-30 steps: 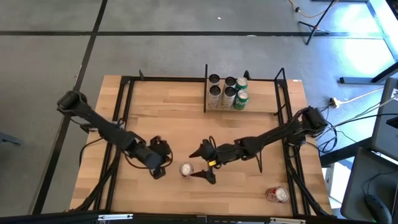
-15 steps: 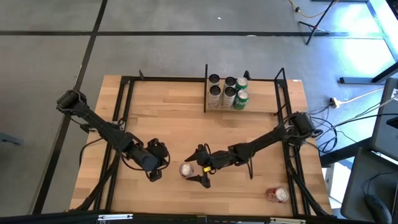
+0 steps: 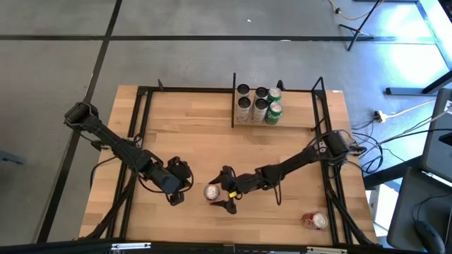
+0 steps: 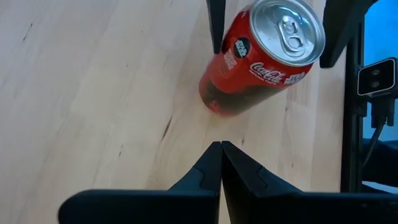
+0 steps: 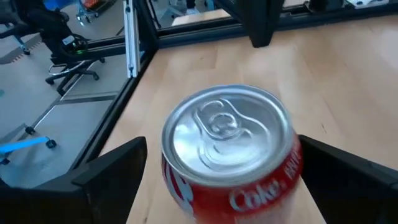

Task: Place canned beverage on shelf
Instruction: Put the top red-white soda can on the shelf

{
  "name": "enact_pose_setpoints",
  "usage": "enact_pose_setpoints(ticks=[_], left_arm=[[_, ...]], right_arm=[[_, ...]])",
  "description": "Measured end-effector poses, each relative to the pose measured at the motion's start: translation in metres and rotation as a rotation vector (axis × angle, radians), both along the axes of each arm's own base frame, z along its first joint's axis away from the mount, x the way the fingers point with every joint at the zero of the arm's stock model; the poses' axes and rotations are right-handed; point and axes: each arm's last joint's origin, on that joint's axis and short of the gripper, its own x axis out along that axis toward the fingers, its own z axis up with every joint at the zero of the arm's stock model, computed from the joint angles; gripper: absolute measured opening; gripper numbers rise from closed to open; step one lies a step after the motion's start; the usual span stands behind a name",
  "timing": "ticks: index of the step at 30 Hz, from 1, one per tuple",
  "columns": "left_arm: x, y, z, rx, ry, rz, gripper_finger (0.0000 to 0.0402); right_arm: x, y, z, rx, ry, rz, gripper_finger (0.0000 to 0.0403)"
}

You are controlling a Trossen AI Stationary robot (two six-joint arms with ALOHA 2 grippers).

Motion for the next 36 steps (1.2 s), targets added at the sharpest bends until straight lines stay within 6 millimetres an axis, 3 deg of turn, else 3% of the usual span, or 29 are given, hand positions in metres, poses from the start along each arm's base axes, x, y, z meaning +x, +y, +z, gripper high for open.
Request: enact_pose_setpoints(ticks=[6,11,15,18,27,36], left_arm=[[-0.002,0.001,-0.002,0.012,0.03,-0.003,0.0003],[-0.003,0.001,-0.003,0.01,0.047,-0.011,0.0003],[-0.003,0.001,-0.003,-0.001,0.054,-0.02,0.0003],[-0.006,0.001,-0.002,-0.033,0.079,-0.047,0.0003],[-0.014,0.008,0.016,-0.067,0.011,-0.04,0.0003],[-0.016,0.025,0.03,-0.086,-0.053,-0.002,0.0003]], right_arm=[[0.01,0.003,-0.003,-0.032,0.001,0.0,0.0371],[0.014,0.005,0.004,-0.034,0.022,0.008,0.0274],[0.011,0.004,0.015,-0.019,0.058,0.008,0.0271],[0.004,0.0,0.034,-0.049,0.066,-0.023,0.0271],[-0.035,-0.03,0.099,-0.138,0.185,-0.086,0.0271],[-0.096,-0.094,0.149,-0.232,0.228,-0.251,0.0271]])
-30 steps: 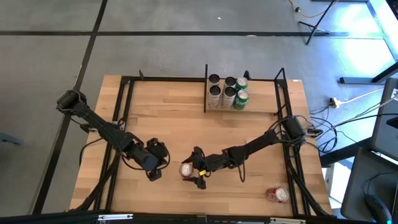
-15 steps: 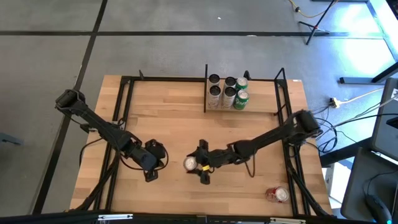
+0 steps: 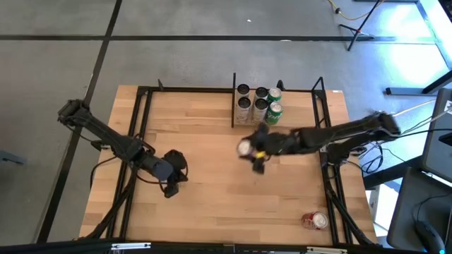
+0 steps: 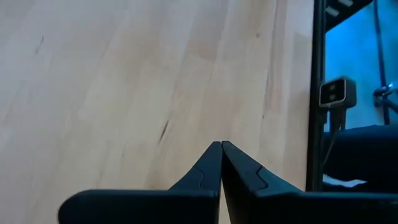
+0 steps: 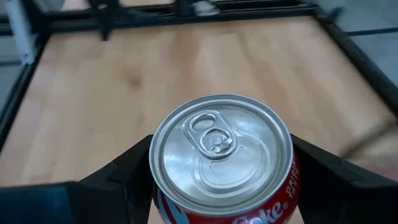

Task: Place canned beverage on shelf
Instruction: Put the top red-white soda can on the shelf

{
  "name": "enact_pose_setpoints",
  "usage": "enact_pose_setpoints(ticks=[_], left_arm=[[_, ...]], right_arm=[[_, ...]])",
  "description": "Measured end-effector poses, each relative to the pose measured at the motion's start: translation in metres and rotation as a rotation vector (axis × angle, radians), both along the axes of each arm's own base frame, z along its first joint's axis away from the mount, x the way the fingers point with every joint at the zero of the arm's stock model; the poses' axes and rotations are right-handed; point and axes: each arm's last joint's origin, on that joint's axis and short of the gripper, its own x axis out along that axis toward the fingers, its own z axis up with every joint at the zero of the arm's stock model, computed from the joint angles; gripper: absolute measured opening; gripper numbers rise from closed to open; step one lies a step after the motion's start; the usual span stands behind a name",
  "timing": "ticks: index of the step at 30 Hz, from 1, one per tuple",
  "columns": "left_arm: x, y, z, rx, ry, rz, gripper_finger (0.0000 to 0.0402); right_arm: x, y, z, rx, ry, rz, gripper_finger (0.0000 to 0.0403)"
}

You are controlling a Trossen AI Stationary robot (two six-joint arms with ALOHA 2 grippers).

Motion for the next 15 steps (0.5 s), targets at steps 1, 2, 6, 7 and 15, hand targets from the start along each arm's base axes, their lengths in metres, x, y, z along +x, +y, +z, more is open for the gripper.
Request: enact_pose_setpoints(ticks=[1,2,6,7,15], left_arm=[[0.001,0.002,0.001,-0.002,-0.006,0.0,0.0003],[0.001,0.005,0.002,0.001,-0.009,-0.007,0.0003],[0.006,0.017,0.006,0.012,-0.039,-0.007,0.0003],[0.007,0.022,0.006,0.016,-0.041,0.009,0.0003],[0.018,0.057,0.006,-0.045,-0.019,0.113,0.0003]], right_arm=[[-0.01,-0.008,0.002,0.003,-0.008,-0.017,0.0271],[-0.02,-0.016,0.004,0.005,-0.017,-0.038,0.0271],[-0.062,-0.046,0.01,0.005,-0.078,-0.132,0.0271],[-0.073,-0.053,0.011,0.005,-0.1,-0.158,0.0271],[-0.157,-0.089,0.042,-0.034,-0.236,-0.362,0.0271]])
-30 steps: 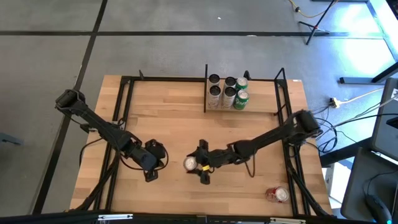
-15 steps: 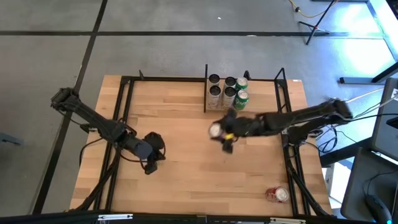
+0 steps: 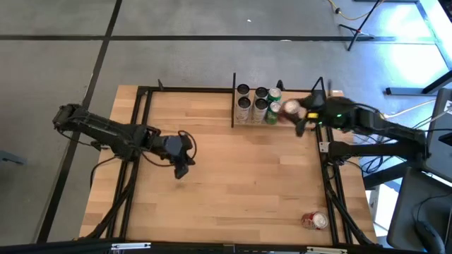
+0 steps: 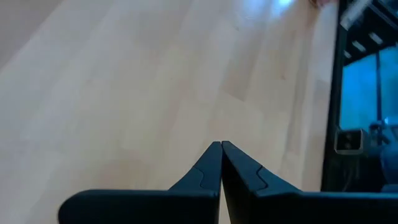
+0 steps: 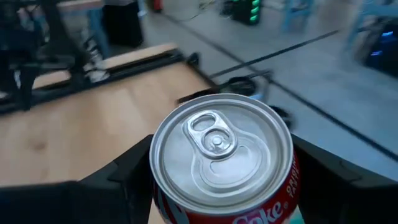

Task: Place canned beverage on shelf
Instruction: Put the top red-white soda can on the shelf

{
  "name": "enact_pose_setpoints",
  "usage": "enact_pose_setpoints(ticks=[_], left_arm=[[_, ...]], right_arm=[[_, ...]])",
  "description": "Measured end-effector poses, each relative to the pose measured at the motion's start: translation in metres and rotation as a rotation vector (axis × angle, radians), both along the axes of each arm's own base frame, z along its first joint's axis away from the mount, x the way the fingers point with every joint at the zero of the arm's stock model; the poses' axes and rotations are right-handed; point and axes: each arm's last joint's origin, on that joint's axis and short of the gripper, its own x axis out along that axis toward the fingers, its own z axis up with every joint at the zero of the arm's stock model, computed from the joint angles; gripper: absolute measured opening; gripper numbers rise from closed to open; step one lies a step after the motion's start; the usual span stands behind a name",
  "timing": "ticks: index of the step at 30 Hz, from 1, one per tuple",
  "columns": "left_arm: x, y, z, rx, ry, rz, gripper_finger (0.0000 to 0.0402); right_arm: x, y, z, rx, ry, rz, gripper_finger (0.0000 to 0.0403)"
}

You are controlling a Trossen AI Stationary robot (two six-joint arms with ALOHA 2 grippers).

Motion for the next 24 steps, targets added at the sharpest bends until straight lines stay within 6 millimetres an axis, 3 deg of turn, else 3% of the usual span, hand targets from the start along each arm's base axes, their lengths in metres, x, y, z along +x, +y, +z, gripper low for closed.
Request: enact_pose_setpoints(ticks=[4,7,11,16,20,24], left_arm=[[0.003,0.017,0.0,-0.015,0.0,0.092,0.0003],[0.005,0.027,0.001,0.002,-0.013,0.155,0.0003],[0.006,0.041,0.002,0.037,-0.03,0.246,0.0003],[0.006,0.056,0.002,0.068,-0.033,0.306,0.0003],[0.006,0.063,0.002,0.069,-0.033,0.34,0.0003],[0.006,0.068,0.002,0.072,-0.034,0.354,0.0003]], right_arm=[[-0.035,-0.007,0.005,-0.03,-0.008,-0.15,0.0271],[-0.045,-0.014,0.005,-0.051,0.001,-0.264,0.0271],[-0.039,-0.027,-0.005,-0.049,0.021,-0.34,0.0271],[-0.027,-0.05,-0.037,-0.038,0.021,-0.378,0.0271],[-0.032,-0.067,-0.061,-0.002,-0.012,-0.433,0.0271],[-0.041,-0.078,-0.072,0.046,-0.017,-0.48,0.0271]])
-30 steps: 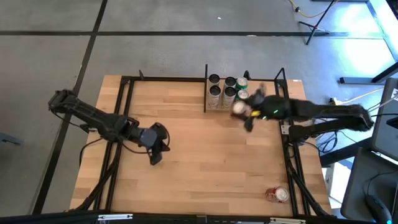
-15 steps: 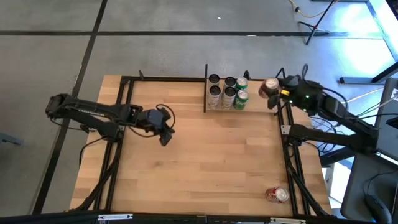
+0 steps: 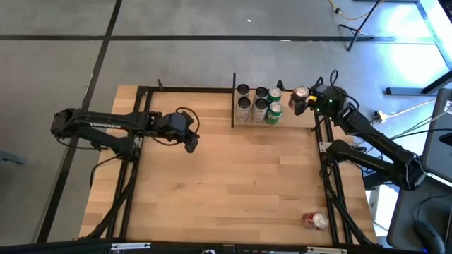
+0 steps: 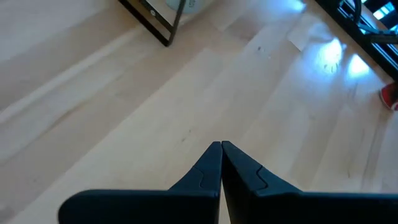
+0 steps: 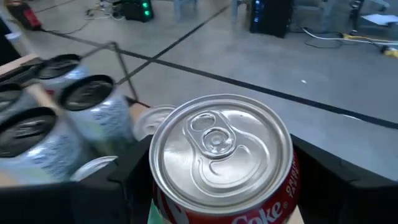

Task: Place canned beverage on shelf
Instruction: Put the top red-white soda can on the shelf

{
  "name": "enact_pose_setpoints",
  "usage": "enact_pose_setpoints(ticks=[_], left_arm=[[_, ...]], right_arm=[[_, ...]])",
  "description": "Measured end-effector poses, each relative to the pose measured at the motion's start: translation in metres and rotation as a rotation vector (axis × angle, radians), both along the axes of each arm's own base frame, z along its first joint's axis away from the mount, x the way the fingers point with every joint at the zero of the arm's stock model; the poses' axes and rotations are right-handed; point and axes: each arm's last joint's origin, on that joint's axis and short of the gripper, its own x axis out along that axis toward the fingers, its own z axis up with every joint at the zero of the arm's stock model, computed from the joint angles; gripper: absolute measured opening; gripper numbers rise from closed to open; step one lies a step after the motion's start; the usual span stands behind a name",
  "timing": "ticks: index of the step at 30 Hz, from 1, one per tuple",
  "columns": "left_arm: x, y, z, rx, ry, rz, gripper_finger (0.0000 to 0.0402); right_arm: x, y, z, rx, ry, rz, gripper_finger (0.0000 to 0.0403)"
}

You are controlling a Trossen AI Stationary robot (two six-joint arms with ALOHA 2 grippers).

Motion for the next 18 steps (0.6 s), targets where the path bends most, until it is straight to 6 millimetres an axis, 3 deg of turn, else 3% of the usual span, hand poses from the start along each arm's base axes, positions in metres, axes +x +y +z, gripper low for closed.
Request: enact_pose_setpoints(ticks=[12,18], left_arm=[[-0.001,0.01,0.0,0.0,-0.002,0.045,0.0003],[-0.001,0.01,0.0,0.0,-0.005,0.045,0.0003]], right_arm=[[-0.003,-0.023,-0.039,0.065,-0.069,-0.01,0.0271],[0.002,-0.029,-0.053,0.094,-0.022,-0.003,0.0271]])
